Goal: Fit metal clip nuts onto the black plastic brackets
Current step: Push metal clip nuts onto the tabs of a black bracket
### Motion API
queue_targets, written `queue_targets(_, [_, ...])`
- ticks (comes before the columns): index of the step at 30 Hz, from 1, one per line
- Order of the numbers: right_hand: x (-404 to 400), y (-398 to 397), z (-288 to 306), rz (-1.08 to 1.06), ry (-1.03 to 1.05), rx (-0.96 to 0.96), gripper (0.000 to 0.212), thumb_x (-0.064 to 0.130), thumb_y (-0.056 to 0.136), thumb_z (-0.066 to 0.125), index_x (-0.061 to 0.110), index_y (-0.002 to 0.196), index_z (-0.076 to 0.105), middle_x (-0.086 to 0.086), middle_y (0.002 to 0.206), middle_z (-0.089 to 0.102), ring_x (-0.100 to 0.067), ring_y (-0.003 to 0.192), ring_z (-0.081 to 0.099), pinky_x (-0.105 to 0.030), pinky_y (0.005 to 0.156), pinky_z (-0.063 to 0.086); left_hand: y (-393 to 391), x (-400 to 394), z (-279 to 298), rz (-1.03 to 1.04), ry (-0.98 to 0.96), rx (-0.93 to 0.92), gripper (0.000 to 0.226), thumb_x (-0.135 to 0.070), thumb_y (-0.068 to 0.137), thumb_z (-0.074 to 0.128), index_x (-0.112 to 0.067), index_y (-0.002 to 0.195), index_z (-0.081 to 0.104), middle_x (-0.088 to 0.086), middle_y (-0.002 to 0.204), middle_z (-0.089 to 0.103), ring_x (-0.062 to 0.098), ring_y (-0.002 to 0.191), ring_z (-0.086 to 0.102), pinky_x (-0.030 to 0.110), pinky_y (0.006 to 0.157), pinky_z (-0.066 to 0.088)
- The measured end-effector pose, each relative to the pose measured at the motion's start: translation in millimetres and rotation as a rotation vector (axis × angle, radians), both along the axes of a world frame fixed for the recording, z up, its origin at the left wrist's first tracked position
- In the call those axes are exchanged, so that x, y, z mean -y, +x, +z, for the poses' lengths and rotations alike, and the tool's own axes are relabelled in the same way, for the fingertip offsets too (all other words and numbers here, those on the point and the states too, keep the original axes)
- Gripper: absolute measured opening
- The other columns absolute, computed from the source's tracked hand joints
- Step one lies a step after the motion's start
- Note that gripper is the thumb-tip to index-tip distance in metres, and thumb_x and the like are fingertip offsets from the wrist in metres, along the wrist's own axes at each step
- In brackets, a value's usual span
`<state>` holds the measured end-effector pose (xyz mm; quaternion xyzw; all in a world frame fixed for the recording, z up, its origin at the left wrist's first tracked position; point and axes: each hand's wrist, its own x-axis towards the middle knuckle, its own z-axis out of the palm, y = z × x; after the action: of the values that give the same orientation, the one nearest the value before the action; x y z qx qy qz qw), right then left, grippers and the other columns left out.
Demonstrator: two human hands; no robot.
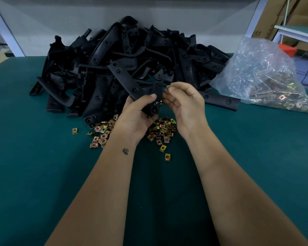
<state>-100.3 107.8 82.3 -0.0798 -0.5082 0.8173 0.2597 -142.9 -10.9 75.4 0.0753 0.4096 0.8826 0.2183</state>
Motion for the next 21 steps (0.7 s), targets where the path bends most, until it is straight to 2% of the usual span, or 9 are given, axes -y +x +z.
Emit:
queue_targets(3, [0.8,-0.5,-1.1,-0.03,0.035,0.022,0.018,-0.008,0.087,0.062,0.009,0.091,0.068,-0.005,0.079,0.071,-0.018,0.077,0.067,-0.031,0.08,0.055,-0.1,0.0,0.5,0.006,0.01,0.004,0.026,-0.003,0.089,0.064,-0.017,0.108,0.052,-0.008,0.08,0.073,0.005,0.066,0.069,0.023,0.057,0.052])
queue_targets(6, [0.0,-1.0,-0.6,-0.034,0.026,0.048,0.018,-0.008,0.086,0.063,0.008,0.091,0.071,-0.005,0.079,0.071,-0.015,0.075,0.065,-0.027,0.077,0.055,0.3,0.4,1.1,0.003,0.0,-0.006,0.023,-0.003,0.09,0.063,-0.017,0.105,0.054,-0.008,0.081,0.073,0.005,0.067,0.069,0.024,0.057,0.052])
queue_targets(9, [-1.6,-1.0,-0.1,0.007,0.0,0.045,0.018,-0.006,0.087,0.063,0.008,0.091,0.074,-0.003,0.079,0.071,-0.013,0.073,0.064,-0.024,0.072,0.053,1.4,0.9,2.0,-0.007,-0.024,-0.024,0.026,-0.003,0.09,0.063,-0.017,0.11,0.053,-0.006,0.09,0.072,0.008,0.077,0.069,0.025,0.06,0.053])
queue_targets(14, [-2.8,-1.4,-0.3,0.069,-0.015,0.049,0.015,-0.001,0.087,0.066,0.011,0.09,0.075,-0.002,0.081,0.073,-0.013,0.073,0.066,-0.029,0.077,0.054,3.4,0.6,2.5,-0.033,-0.07,-0.058,0.036,-0.002,0.091,0.061,-0.016,0.123,0.051,0.002,0.114,0.068,0.017,0.102,0.064,0.027,0.067,0.054])
queue_targets(18, [-3.2,-1.9,-0.4,0.094,-0.023,0.057,0.015,-0.002,0.087,0.065,0.009,0.093,0.074,-0.003,0.079,0.071,-0.011,0.067,0.063,-0.029,0.075,0.053,2.5,1.7,1.9,-0.033,-0.069,-0.072,0.042,-0.001,0.09,0.062,-0.017,0.127,0.051,0.002,0.117,0.068,0.018,0.106,0.064,0.027,0.067,0.055])
queue_targets(21, [-2.9,-2.1,-0.3,0.122,-0.071,0.05,0.016,-0.002,0.087,0.064,0.01,0.093,0.073,-0.005,0.083,0.071,-0.015,0.073,0.063,-0.031,0.079,0.052,1.2,2.8,0.2,-0.046,-0.058,-0.094,0.042,-0.001,0.089,0.063,-0.02,0.126,0.053,-0.001,0.113,0.07,0.016,0.104,0.065,0.026,0.067,0.055])
